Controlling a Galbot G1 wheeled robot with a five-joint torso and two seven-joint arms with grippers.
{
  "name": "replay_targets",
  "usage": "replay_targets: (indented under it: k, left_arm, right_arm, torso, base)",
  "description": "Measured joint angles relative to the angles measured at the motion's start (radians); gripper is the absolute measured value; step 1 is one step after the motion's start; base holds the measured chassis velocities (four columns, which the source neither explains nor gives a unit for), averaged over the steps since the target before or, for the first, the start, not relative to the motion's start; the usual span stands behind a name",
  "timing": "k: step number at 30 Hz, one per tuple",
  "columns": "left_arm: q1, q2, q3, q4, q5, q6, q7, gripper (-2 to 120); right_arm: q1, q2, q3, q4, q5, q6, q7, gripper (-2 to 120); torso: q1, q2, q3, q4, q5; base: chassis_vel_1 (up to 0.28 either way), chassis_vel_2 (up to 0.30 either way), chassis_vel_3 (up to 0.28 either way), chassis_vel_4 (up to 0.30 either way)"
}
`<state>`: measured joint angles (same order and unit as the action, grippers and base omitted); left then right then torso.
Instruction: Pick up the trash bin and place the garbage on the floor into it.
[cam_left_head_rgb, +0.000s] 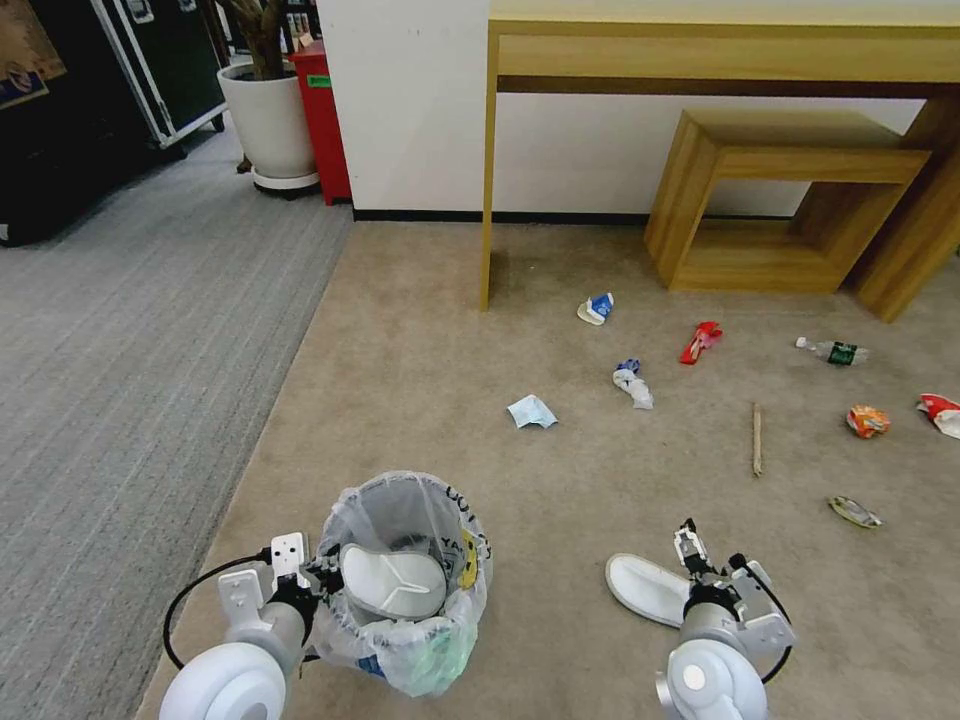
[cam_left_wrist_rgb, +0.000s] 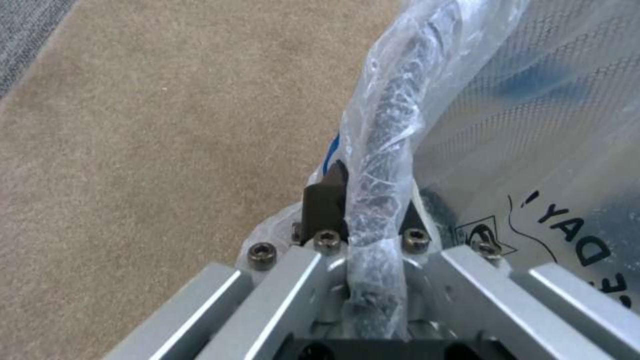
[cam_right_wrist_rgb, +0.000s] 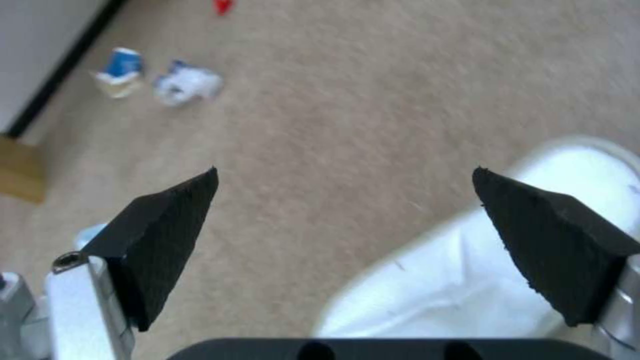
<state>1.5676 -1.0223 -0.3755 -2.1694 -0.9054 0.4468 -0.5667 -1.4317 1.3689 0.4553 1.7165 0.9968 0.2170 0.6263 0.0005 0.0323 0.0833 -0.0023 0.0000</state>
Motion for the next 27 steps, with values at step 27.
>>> replay_targets:
  k: [27]
  left_arm:
    - [0.002, -0.024, 0.011, 0.011, 0.000, -0.005, -0.006, 0]
  right_arm:
    - [0.095, 0.063, -0.039, -0.225, 0.013, 0.020, -0.009, 89]
  torso:
    - [0.000, 0.000, 0.000, 0.0000, -0.0001]
  base:
    - [0.000, 0.000, 0.000, 0.000]
